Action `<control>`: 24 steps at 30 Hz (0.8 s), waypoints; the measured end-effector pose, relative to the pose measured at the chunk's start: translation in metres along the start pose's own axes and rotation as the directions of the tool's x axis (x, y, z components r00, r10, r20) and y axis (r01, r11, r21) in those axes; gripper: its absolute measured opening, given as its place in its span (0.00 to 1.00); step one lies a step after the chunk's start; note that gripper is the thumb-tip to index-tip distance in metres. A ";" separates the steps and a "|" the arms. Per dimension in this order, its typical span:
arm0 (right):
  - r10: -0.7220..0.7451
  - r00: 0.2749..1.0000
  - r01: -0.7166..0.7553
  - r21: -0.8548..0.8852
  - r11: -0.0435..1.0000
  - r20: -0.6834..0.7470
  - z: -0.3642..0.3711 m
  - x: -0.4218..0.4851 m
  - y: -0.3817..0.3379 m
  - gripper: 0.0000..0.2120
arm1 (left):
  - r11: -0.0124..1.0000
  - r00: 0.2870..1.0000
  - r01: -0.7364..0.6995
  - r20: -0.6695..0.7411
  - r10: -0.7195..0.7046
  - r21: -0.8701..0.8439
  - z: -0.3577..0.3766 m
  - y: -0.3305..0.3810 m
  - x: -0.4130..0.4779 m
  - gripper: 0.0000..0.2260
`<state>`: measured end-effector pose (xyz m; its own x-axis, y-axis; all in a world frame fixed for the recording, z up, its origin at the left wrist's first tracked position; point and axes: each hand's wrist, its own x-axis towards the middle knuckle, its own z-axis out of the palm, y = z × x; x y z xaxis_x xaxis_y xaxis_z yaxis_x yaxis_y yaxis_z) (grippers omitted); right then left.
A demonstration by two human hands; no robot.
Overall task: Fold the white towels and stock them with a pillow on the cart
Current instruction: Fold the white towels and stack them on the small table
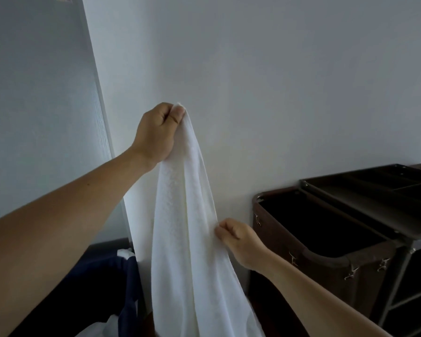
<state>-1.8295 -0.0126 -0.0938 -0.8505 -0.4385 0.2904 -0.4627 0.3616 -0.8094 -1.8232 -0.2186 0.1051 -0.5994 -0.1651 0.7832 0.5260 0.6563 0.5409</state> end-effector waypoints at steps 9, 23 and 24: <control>-0.015 0.996 0.034 0.227 0.973 -0.087 -0.012 -0.020 0.008 0.07 | 0.990 0.991 0.129 0.025 -0.131 0.058 -0.019 -0.025 0.003 0.21; -0.214 0.974 0.201 -0.145 0.969 -0.080 0.001 -0.026 0.029 0.20 | 0.989 0.988 0.143 0.049 -0.145 0.043 -0.016 -0.019 0.004 0.22; -0.182 0.979 0.169 -0.136 0.976 -0.093 0.002 -0.025 0.031 0.20 | 0.989 0.989 0.139 0.050 -0.142 0.048 -0.016 -0.019 0.004 0.22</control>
<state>-1.8221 0.0082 -0.1274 -0.7715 -0.4188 0.4790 -0.6292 0.3905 -0.6720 -1.8262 -0.2437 0.1030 -0.6975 -0.2193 0.6822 0.4077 0.6614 0.6295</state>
